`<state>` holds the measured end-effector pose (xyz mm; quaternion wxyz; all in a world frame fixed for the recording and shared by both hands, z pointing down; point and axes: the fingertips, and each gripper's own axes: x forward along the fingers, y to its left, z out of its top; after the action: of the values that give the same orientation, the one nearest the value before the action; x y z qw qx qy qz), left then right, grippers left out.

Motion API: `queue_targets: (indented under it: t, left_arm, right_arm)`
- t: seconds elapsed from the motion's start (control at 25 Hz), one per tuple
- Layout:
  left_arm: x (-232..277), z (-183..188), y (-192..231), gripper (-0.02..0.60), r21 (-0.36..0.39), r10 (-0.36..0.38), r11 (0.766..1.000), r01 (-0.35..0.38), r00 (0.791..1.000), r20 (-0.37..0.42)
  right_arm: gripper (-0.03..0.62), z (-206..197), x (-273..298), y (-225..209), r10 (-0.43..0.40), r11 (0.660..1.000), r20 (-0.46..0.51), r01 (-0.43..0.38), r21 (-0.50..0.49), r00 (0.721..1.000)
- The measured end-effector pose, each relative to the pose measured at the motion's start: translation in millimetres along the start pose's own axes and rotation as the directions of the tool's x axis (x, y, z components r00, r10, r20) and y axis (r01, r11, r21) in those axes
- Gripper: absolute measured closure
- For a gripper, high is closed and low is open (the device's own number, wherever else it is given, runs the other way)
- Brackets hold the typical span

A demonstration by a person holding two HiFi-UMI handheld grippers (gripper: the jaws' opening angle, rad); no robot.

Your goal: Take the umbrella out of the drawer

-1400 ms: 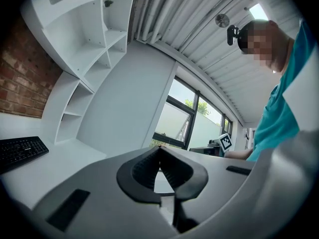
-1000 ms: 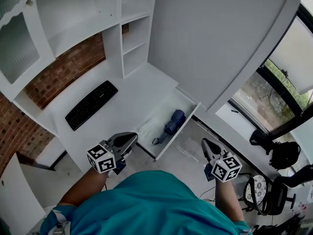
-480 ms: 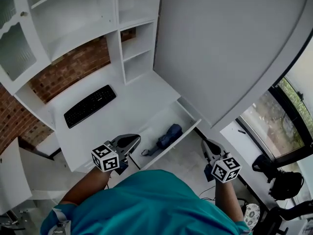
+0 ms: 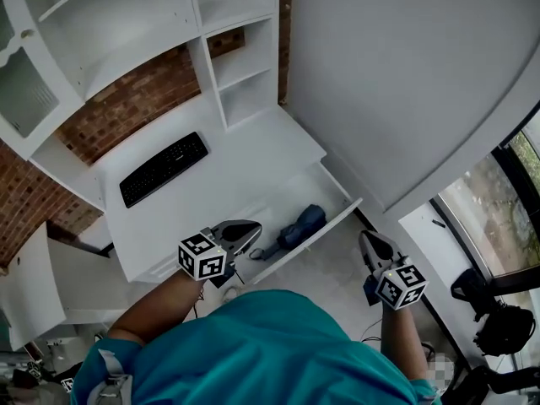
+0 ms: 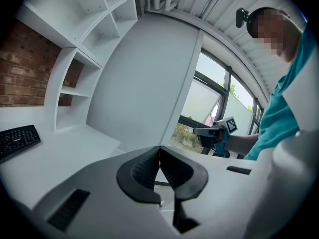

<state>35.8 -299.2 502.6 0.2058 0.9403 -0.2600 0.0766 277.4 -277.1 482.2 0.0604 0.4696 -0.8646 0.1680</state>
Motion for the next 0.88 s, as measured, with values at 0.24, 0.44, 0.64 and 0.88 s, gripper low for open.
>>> queue_targets:
  t: [0.24, 0.44, 0.64, 0.88]
  left_arm:
    - [21, -19, 29, 0.568, 0.018, -0.063, 0.998, 0.066, 0.99, -0.129]
    - [47, -45, 53, 0.565, 0.008, -0.104, 0.994, 0.109, 0.962, -0.253]
    - [77, -77, 74, 0.494, -0.038, -0.118, 0.993, 0.112, 0.923, -0.365]
    - [123, -124, 88, 0.414, -0.056, -0.103, 0.995, 0.087, 0.86, -0.5]
  right_arm:
    - [0.574, -6, 18, 12, -0.043, 0.999, -0.008, 0.043, 0.016, 0.999]
    - [0.574, -16, 30, 16, -0.072, 0.997, -0.042, 0.073, 0.03, 0.997]
    - [0.574, -26, 38, 16, -0.077, 0.996, -0.065, 0.079, 0.032, 0.995]
    - [0.574, -38, 34, -3, -0.094, 0.994, -0.083, 0.099, 0.053, 0.992]
